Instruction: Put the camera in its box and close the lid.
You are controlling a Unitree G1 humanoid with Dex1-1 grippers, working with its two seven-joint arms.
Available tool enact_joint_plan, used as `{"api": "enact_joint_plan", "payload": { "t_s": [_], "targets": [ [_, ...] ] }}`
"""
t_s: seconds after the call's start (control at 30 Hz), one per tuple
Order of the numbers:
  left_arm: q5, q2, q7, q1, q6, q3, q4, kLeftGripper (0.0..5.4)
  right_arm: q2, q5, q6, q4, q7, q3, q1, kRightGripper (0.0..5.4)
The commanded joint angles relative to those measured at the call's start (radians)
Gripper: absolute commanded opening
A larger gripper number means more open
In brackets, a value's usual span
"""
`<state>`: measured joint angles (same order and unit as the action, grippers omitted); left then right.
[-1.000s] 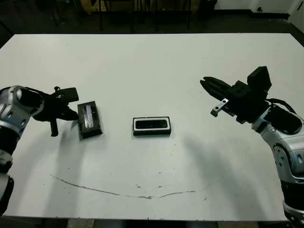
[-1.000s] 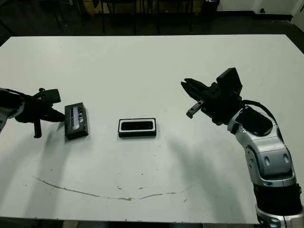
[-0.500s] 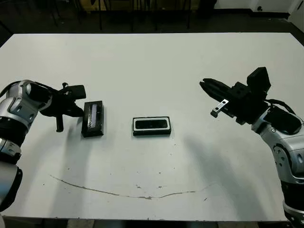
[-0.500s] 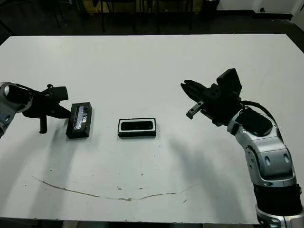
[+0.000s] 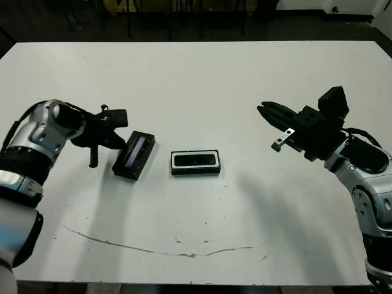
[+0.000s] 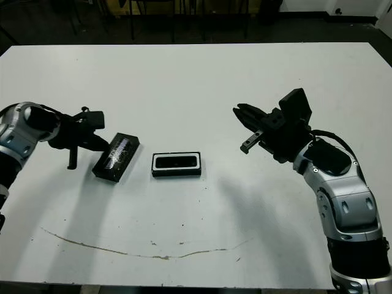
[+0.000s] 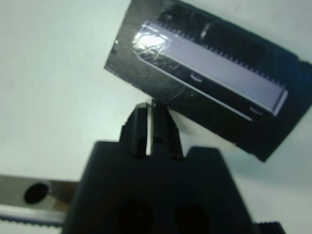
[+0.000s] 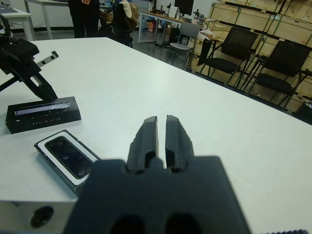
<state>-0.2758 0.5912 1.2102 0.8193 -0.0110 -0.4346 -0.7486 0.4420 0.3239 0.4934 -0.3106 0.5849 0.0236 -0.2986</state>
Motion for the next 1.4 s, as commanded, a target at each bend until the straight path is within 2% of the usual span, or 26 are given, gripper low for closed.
{"api": "enact_joint_plan", "payload": {
  "t_s": [0.03, 0.13, 0.23, 0.43, 0.5, 0.6, 0.7, 0.87, 1.0, 1.13, 1.23, 1.4],
  "targets": [
    [-0.027, -0.016, 0.007, -0.035, 0.022, -0.025, -0.007, 0.00, 0.012, -0.001, 0.005, 0.003, 0.001, -0.002, 0.020, 0.01],
    [-0.037, 0.007, -0.043, -0.054, 0.029, -0.011, 0.026, 0.00, 0.011, 0.002, 0.016, -0.004, -0.004, -0.001, 0.021, 0.01],
    [-0.036, 0.047, -0.115, -0.111, 0.080, 0.034, 0.135, 0.00, 0.012, 0.003, 0.009, -0.004, 0.001, 0.001, 0.022, 0.01],
    [-0.051, 0.134, -0.362, -0.308, 0.141, 0.196, 0.458, 0.00, 0.013, 0.008, -0.028, 0.009, 0.022, 0.003, 0.025, 0.01],
    [-0.029, 0.153, -0.401, -0.354, 0.141, 0.251, 0.527, 0.00, 0.017, 0.005, -0.010, 0.002, 0.013, 0.000, 0.023, 0.01],
    [0.037, 0.164, -0.445, -0.430, 0.146, 0.363, 0.652, 0.00, 0.018, 0.009, 0.006, -0.006, 0.009, -0.001, 0.021, 0.01],
    [0.128, 0.131, -0.517, -0.526, 0.141, 0.494, 0.800, 0.00, 0.014, 0.015, -0.017, 0.008, 0.024, 0.000, 0.019, 0.01],
    [0.318, 0.001, -0.626, -0.682, 0.224, 0.653, 1.066, 0.00, 0.013, 0.010, -0.017, 0.011, 0.018, -0.006, 0.019, 0.01],
    [0.378, 0.005, -0.644, -0.773, 0.410, 0.670, 1.250, 0.47, 0.018, 0.006, 0.014, -0.012, 0.002, -0.012, 0.018, 0.00],
    [0.372, -0.006, -0.675, -0.815, 0.503, 0.624, 1.322, 1.17, 0.009, 0.007, 0.016, -0.021, -0.008, -0.015, 0.023, 0.00],
    [0.348, -0.026, -0.720, -0.835, 0.541, 0.572, 1.336, 1.72, 0.002, 0.009, 0.008, -0.015, -0.008, -0.019, 0.026, 0.00],
    [0.245, -0.010, -0.767, -0.850, 0.555, 0.460, 1.320, 2.62, 0.006, 0.012, 0.026, -0.025, -0.017, -0.016, 0.029, 0.00]
  ]
}}
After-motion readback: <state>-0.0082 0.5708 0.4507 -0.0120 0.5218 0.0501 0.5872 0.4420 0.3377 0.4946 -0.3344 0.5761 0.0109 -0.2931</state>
